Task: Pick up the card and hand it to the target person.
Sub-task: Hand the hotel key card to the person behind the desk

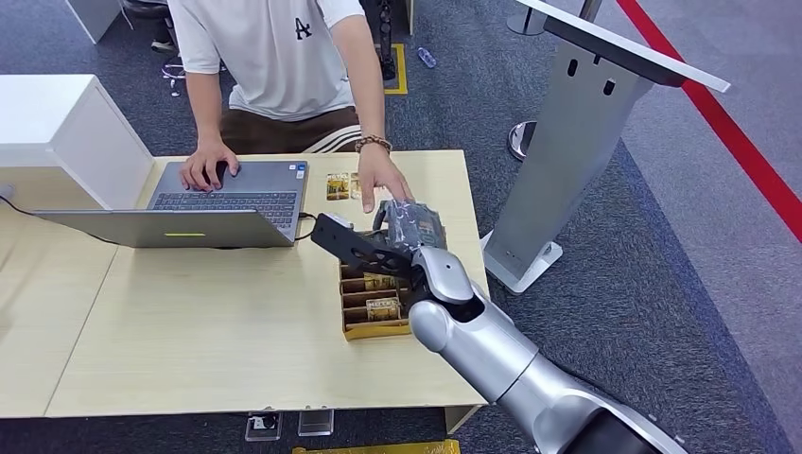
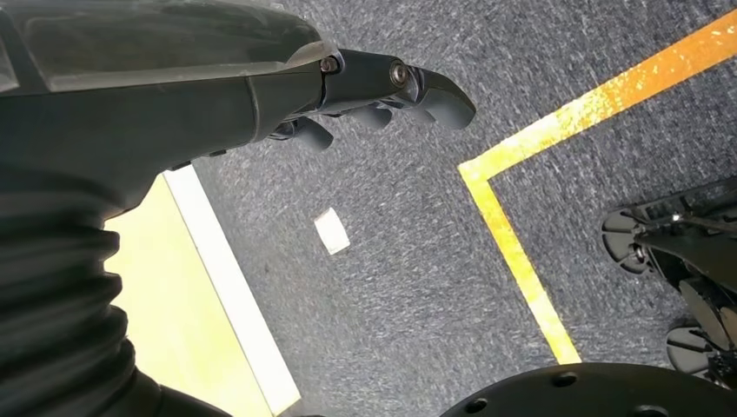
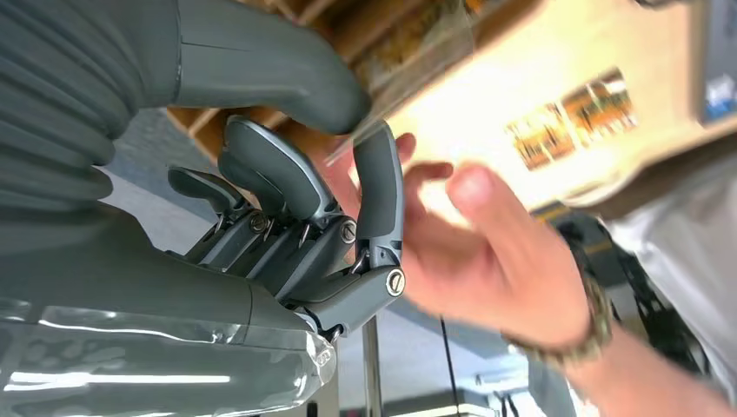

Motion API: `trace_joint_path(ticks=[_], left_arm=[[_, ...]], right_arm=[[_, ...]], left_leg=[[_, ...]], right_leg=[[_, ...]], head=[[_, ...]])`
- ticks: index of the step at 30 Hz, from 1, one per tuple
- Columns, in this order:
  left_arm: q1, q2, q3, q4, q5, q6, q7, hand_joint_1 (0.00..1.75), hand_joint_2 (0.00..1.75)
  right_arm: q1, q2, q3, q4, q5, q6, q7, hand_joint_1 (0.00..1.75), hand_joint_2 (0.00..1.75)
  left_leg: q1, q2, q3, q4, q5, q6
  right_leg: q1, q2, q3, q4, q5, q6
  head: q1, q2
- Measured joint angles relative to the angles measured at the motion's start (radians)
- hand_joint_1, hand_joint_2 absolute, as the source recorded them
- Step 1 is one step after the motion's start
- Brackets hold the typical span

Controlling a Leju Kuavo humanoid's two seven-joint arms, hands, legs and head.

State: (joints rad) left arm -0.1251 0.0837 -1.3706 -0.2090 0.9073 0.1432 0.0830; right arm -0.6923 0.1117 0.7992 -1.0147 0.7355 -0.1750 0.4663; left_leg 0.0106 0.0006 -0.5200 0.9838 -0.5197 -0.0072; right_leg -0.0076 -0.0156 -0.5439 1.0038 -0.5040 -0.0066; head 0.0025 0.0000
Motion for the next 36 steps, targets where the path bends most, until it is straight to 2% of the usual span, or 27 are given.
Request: trace_joint_path(ticks=[13,20,22,23,27,28,29,32,36], left_arm=[[0.004,0.002,0.000,0.000,0.018,-0.003,-0.014,0.00,1.75],[0.004,0.002,0.000,0.000,0.022,-0.003,-0.013,0.00,1.75],[0.004,0.002,0.000,0.000,0.022,-0.003,-0.013,0.00,1.75],[0.004,0.002,0.000,0.000,0.022,-0.003,-0.012,0.00,1.75],[0.004,0.002,0.000,0.000,0.022,-0.007,0.003,0.00,1.75],[0.004,0.002,0.000,0.000,0.022,-0.008,0.006,0.00,1.75],[0.004,0.002,0.000,0.000,0.023,-0.007,0.007,0.00,1.31],[0.004,0.002,0.001,0.001,0.025,0.002,0.007,0.00,0.00],[0.004,0.002,0.003,0.001,0.026,0.006,0.007,0.00,0.00]], right_arm=[[0.019,-0.077,-0.028,-0.305,-0.026,-0.021,-0.022,1.75,1.75],[0.041,-0.104,-0.034,-0.389,-0.043,-0.025,-0.042,1.75,1.75],[0.045,-0.109,-0.035,-0.400,-0.044,-0.025,-0.046,1.61,1.75],[0.047,-0.111,-0.037,-0.404,-0.044,-0.025,-0.049,1.49,1.75],[0.052,-0.118,-0.041,-0.418,-0.045,-0.025,-0.054,0.17,1.75],[0.053,-0.119,-0.042,-0.420,-0.045,-0.025,-0.055,0.08,1.75],[0.054,-0.120,-0.042,-0.422,-0.046,-0.024,-0.055,0.00,1.75],[0.057,-0.124,-0.042,-0.429,-0.047,-0.024,-0.061,0.00,1.75],[0.066,-0.129,-0.045,-0.436,-0.072,-0.026,-0.085,0.00,1.75]], left_leg=[[0.000,0.000,0.000,0.000,0.000,0.000],[0.000,0.000,0.000,0.000,0.000,0.000],[0.000,0.000,0.000,0.000,0.000,0.000],[0.000,0.000,0.000,0.000,0.000,0.000],[0.000,0.000,0.000,0.000,0.000,0.000],[0.000,0.000,0.000,0.000,0.000,0.000],[0.000,0.000,0.000,0.000,0.000,0.000],[0.000,0.000,0.000,0.000,0.000,0.000],[0.000,0.000,0.000,0.000,0.000,0.000]], right_leg=[[0.000,0.000,0.000,0.000,0.000,0.000],[0.000,0.000,0.000,0.000,0.000,0.000],[0.000,0.000,0.000,0.000,0.000,0.000],[0.000,0.000,0.000,0.000,0.000,0.000],[0.000,0.000,0.000,0.000,0.000,0.000],[0.000,0.000,0.000,0.000,0.000,0.000],[0.000,0.000,0.000,0.000,0.000,0.000],[0.000,0.000,0.000,0.000,0.000,0.000],[0.000,0.000,0.000,0.000,0.000,0.000]], head=[[0.000,0.000],[0.000,0.000],[0.000,0.000],[0.000,0.000],[0.000,0.000],[0.000,0.000],[0.000,0.000],[0.000,0.000],[0.000,0.000]])
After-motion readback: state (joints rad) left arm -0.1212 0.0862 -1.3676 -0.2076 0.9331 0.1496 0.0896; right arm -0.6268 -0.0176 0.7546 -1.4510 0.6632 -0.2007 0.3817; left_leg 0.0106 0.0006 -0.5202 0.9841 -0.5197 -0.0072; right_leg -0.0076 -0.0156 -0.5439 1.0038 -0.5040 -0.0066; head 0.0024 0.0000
